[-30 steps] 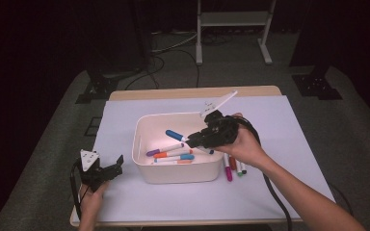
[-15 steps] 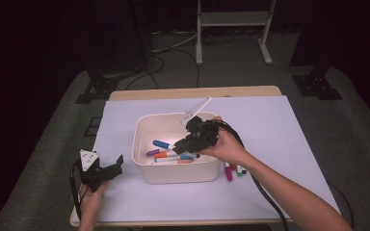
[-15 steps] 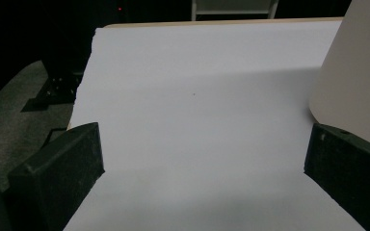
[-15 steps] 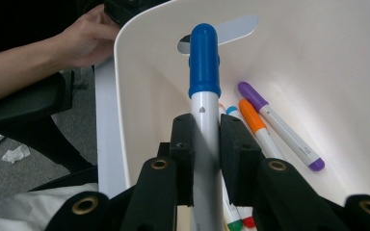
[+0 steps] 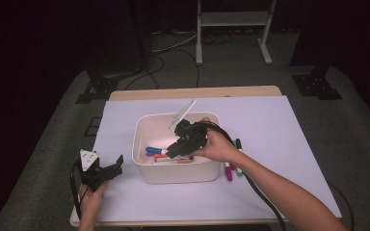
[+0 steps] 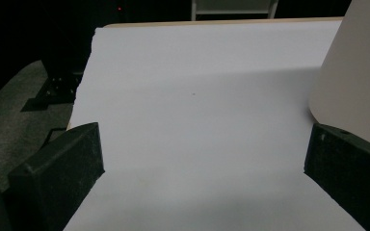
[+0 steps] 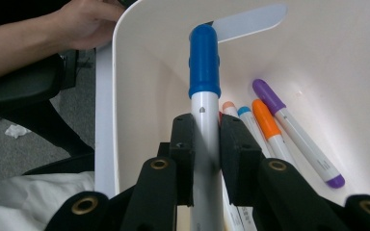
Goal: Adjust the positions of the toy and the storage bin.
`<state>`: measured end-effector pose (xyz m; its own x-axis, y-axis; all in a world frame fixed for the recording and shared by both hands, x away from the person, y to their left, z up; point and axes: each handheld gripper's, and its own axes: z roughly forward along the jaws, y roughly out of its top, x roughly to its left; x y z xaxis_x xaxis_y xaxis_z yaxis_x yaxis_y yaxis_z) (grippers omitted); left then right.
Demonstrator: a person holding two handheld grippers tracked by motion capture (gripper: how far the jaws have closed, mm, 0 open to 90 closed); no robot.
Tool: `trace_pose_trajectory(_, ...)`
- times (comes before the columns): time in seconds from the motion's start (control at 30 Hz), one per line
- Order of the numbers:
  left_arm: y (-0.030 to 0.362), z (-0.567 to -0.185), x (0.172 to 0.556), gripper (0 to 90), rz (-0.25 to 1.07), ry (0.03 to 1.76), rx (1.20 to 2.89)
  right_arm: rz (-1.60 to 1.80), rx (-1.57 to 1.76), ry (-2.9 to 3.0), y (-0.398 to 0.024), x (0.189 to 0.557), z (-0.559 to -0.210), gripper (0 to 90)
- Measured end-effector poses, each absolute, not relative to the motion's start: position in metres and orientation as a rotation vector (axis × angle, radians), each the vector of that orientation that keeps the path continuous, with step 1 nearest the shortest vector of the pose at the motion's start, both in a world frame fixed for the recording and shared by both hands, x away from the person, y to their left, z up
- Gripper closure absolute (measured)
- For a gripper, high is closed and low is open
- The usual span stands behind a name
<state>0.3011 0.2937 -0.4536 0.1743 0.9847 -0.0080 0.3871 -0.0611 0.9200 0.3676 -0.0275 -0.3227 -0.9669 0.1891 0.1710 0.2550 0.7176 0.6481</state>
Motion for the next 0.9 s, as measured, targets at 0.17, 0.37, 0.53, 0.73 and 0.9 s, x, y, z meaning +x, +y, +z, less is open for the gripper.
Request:
trace_pose_trajectory(0.17,0.294,-0.454,0.301,0.0,0.879,1.341,1.595,-1.053,-0.326,-2.844,-0.014,0.369,-0.329,75.6)
trace_pose_trajectory(0.37,0.294,-0.454,0.301,0.0,0.880,1.341,1.592,-0.975,-0.297,-2.878,-0.004,0.372,-0.341,75.5)
trace_pose_trajectory(0.53,0.294,-0.454,0.301,0.0,0.881,1.341,1.594,-0.923,-0.301,-2.901,0.000,0.372,-0.346,71.6)
trace_pose_trajectory(0.73,0.294,-0.454,0.301,0.0,0.878,1.342,1.594,-0.993,-0.317,-2.901,-0.009,0.371,-0.335,69.1)
trace_pose_trajectory(0.9,0.294,-0.454,0.301,0.0,0.878,1.343,1.595,-1.099,-0.370,-2.887,-0.032,0.367,-0.313,66.5)
